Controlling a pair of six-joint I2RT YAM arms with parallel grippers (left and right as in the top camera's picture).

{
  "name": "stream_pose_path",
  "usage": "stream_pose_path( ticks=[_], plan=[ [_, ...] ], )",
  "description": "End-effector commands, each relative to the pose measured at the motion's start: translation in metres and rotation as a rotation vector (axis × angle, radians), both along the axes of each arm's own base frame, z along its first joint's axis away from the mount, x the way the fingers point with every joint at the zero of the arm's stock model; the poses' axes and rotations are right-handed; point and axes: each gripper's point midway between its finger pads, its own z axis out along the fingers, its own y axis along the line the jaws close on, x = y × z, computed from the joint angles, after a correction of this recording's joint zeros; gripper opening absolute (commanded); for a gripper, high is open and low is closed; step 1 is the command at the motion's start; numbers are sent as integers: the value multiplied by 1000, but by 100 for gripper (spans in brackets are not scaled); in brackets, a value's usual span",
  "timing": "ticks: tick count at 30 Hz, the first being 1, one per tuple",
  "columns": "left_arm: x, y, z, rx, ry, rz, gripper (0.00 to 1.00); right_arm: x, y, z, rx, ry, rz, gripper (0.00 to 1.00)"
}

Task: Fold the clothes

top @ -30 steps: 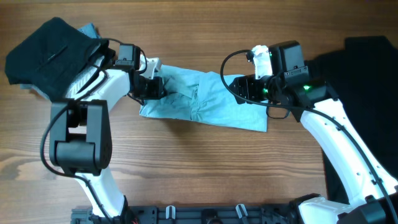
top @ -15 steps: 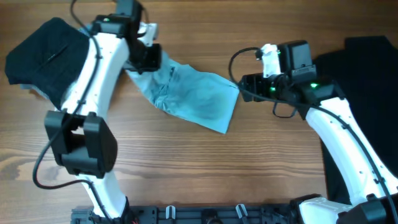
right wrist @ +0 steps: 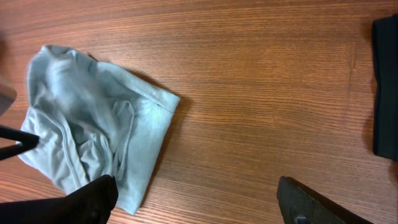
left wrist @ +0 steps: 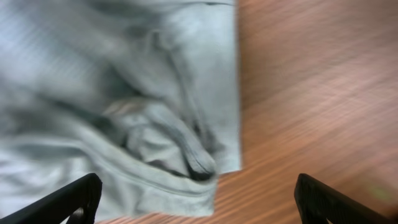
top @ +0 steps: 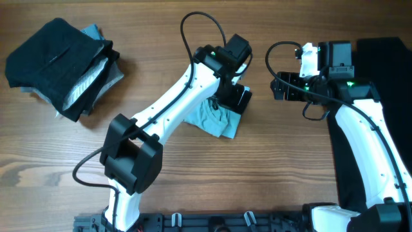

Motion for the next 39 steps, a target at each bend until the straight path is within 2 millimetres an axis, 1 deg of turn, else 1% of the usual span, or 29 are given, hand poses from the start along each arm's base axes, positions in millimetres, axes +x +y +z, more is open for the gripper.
stream_pose_path(
  ticks=[1, 3, 6, 7, 8, 9, 10, 11, 12, 13, 14, 16, 18, 19, 21, 22, 23, 24, 25, 27, 29, 31, 32, 34, 35, 37, 38, 39],
  plan=[
    [31, 48, 14, 183, -127, 152, 100, -3, 10, 9, 41, -19, 60, 87],
    [39, 69, 32, 191, -141, 228, 100, -5, 14, 9, 64, -12, 77, 87],
    [57, 96, 54, 129, -162, 350, 100, -6, 14, 9, 63, -8, 78, 88],
    [62, 101, 57, 75, -146, 376, 100, -6, 14, 9, 63, -9, 78, 87],
    [66, 101, 58, 12, -116, 374, 95, -6, 14, 9, 64, -9, 78, 88],
    [68, 100, 57, -43, -85, 344, 87, -6, 15, 9, 69, -12, 81, 87],
    [70, 103, 52, -71, -58, 341, 72, -6, 19, 11, 89, -13, 94, 87],
    [72, 110, 48, -75, -45, 361, 56, -7, 28, 14, 131, -22, 126, 83],
    [75, 121, 42, -67, -28, 387, 30, -8, 43, 20, 189, -48, 205, 77],
    [77, 132, 37, -61, -15, 416, 26, -6, 53, 22, 218, -59, 234, 75],
    [79, 138, 36, -63, -12, 432, 27, -4, 59, 21, 223, -63, 250, 75],
    [85, 154, 36, -65, -12, 470, 33, 2, 76, 13, 234, -60, 279, 81],
    [90, 172, 37, -65, -14, 515, 37, 8, 100, -1, 282, -14, 274, 81],
    [92, 180, 36, -66, -14, 533, 38, 8, 114, -7, 313, 3, 300, 77],
    [94, 191, 37, -73, -12, 561, 40, 10, 149, -26, 377, 47, 345, 70],
    [95, 194, 37, -82, -7, 570, 40, 13, 159, -35, 388, 64, 337, 63],
    [95, 196, 37, -95, 0, 576, 40, 20, 172, -46, 407, 74, 325, 54],
    [94, 197, 37, -96, 5, 580, 41, 28, 182, -54, 428, 68, 316, 53],
    [94, 198, 37, -95, 6, 578, 41, 34, 187, -59, 439, 52, 315, 53],
    [94, 197, 37, -93, 4, 564, 42, 45, 191, -65, 459, 41, 287, 54],
    [94, 196, 37, -91, 2, 550, 43, 51, 192, -70, 475, 38, 268, 62],
    [94, 196, 37, -92, 2, 551, 43, 53, 193, -75, 476, 45, 257, 65],
    [94, 196, 37, -92, 2, 551, 42, 56, 190, -83, 466, 61, 215, 75],
    [94, 196, 37, -92, 2, 551, 43, 59, 189, -91, 465, 77, 183, 77],
    [94, 196, 37, -92, 1, 551, 43, 61, 190, -95, 475, 84, 170, 73],
    [94, 196, 37, -92, 2, 552, 43, 64, 194, -98, 490, 86, 156, 59],
    [94, 196, 37, -92, 2, 552, 43, 66, 196, -99, 495, 77, 152, 41],
    [94, 196, 37, -92, 2, 552, 42, 69, 199, -97, 505, 62, 154, 37]
  ],
)
